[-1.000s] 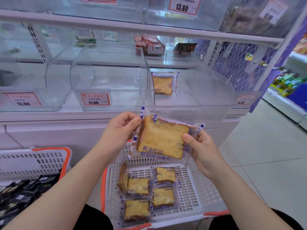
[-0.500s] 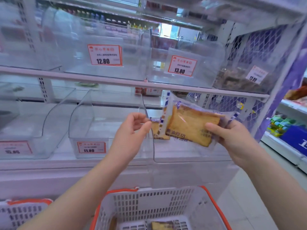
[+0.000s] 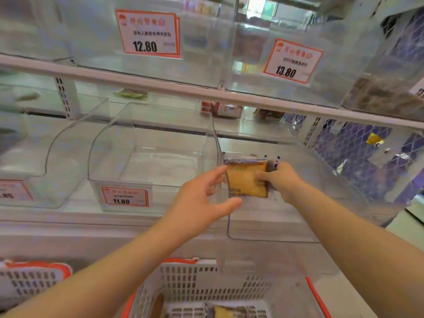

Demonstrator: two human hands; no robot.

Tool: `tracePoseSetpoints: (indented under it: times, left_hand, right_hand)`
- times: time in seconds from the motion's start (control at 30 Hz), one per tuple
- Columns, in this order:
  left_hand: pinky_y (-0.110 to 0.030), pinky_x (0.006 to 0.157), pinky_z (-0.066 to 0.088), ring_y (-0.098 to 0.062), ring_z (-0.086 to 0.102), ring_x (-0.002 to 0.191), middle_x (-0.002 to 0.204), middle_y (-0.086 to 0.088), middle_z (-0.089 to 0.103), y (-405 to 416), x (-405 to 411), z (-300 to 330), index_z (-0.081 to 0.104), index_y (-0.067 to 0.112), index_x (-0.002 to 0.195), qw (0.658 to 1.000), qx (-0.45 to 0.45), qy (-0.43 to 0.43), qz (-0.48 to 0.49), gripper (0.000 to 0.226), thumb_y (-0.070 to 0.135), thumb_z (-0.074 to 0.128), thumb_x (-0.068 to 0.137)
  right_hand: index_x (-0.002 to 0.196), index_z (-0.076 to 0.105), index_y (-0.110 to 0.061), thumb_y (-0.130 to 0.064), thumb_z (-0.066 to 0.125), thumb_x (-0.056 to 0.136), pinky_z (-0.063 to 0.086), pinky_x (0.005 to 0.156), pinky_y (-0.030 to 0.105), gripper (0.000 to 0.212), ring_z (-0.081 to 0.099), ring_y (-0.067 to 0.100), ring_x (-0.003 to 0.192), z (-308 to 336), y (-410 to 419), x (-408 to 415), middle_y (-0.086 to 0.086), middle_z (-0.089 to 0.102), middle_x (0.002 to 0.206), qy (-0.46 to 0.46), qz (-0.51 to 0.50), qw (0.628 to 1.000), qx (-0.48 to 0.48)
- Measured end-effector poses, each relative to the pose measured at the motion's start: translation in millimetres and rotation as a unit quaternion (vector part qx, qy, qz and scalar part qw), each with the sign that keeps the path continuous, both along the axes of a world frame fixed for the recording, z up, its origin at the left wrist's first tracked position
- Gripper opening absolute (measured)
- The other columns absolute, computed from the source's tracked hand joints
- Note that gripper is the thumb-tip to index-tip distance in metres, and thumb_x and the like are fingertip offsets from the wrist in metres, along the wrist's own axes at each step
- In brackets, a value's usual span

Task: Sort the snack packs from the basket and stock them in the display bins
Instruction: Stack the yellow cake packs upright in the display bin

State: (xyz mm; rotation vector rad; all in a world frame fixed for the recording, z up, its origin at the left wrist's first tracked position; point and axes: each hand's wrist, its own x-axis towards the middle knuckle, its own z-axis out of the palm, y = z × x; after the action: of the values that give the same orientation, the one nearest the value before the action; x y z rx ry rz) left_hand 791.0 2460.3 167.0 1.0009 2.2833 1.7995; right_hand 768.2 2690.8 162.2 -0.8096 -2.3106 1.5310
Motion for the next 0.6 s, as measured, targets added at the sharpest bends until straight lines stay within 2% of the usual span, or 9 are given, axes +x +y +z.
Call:
tracePoseSetpoints:
  times: [0.07,0.13,0.2,0.37,0.43,0.5,0.53,0.6]
  left_hand:
    - [-0.016,0.097,0.043,0.007,0.052,0.114,0.12,0.02,0.057,-1.0,-1.8,-1.5,0.048,0.039,0.121,1.0,0.013,-0.009,0.005,0.059,0.023,0.077,0.072]
    - [-0.015,0.098,0.043,0.007,0.052,0.114,0.124,0.017,0.057,-1.2,-3.5,-2.9,0.05,0.03,0.128,1.0,0.005,-0.016,0.013,0.063,0.026,0.076,0.072]
    - [-0.018,0.1,0.042,0.003,0.051,0.117,0.128,0.014,0.055,-2.1,-2.9,-4.2,0.047,0.027,0.132,1.0,-0.007,-0.017,0.016,0.067,0.031,0.075,0.071]
    - [-0.021,0.101,0.041,0.002,0.049,0.119,0.13,0.01,0.055,-4.0,-1.0,-0.3,0.047,0.025,0.131,1.0,-0.016,-0.012,0.014,0.063,0.027,0.074,0.074]
    - [-0.019,0.099,0.041,0.004,0.049,0.117,0.128,0.013,0.055,-5.7,1.4,2.2,0.047,0.031,0.128,1.0,-0.018,-0.024,0.009,0.059,0.028,0.072,0.075]
    - [-0.019,0.096,0.042,0.005,0.051,0.113,0.125,0.016,0.056,-8.2,6.8,3.0,0.048,0.033,0.123,0.999,-0.016,-0.042,0.0,0.052,0.026,0.07,0.077]
    - [-0.02,0.093,0.044,0.005,0.053,0.109,0.121,0.016,0.057,-10.2,10.8,2.6,0.05,0.034,0.119,0.998,-0.003,-0.056,0.0,0.045,0.023,0.068,0.079]
    - [-0.019,0.083,0.047,0.003,0.058,0.094,0.109,0.013,0.062,-16.6,19.5,-3.2,0.053,0.035,0.108,0.995,0.041,-0.086,0.011,0.032,0.016,0.063,0.084]
  right_hand:
    - [0.102,0.061,-0.002,-0.006,0.072,0.078,0.049,0.068,0.035,0.027,0.057,0.026,0.082,-7.8,9.0,-10.3,0.014,0.059,0.093,-0.053,0.0,0.998,0.044]
    - [0.105,0.057,-0.005,-0.017,0.073,0.079,0.049,0.079,0.039,0.033,0.056,0.029,0.088,-14.0,16.8,-15.8,0.012,0.057,0.095,-0.128,-0.001,0.98,0.153]
    - [0.104,0.055,-0.009,-0.025,0.072,0.08,0.049,0.083,0.039,0.033,0.057,0.031,0.094,-17.4,17.6,-18.6,0.01,0.056,0.097,-0.176,-0.008,0.963,0.203]
    - [0.109,0.057,-0.003,-0.015,0.067,0.083,0.05,0.093,0.045,0.03,0.06,0.032,0.103,-15.6,4.2,-23.3,0.018,0.061,0.111,-0.145,0.067,0.985,0.07]
    - [0.094,0.056,-0.01,-0.013,0.067,0.084,0.048,0.097,0.043,0.015,0.059,0.028,0.102,-5.4,0.3,-11.5,0.014,0.06,0.108,-0.142,0.102,0.983,0.049]
    - [0.088,0.052,-0.014,-0.02,0.066,0.086,0.047,0.097,0.041,0.015,0.057,0.027,0.101,6.5,0.0,5.9,0.005,0.056,0.097,-0.161,0.126,0.975,0.083]
    - [0.094,0.052,-0.014,-0.023,0.065,0.086,0.047,0.093,0.039,0.018,0.056,0.026,0.1,13.7,-1.4,16.9,0.003,0.054,0.095,-0.161,0.131,0.97,0.123]
    - [0.108,0.055,-0.011,-0.023,0.063,0.087,0.048,0.08,0.031,0.026,0.057,0.018,0.088,29.4,-9.2,44.9,0.001,0.057,0.095,-0.103,0.137,0.969,0.177]
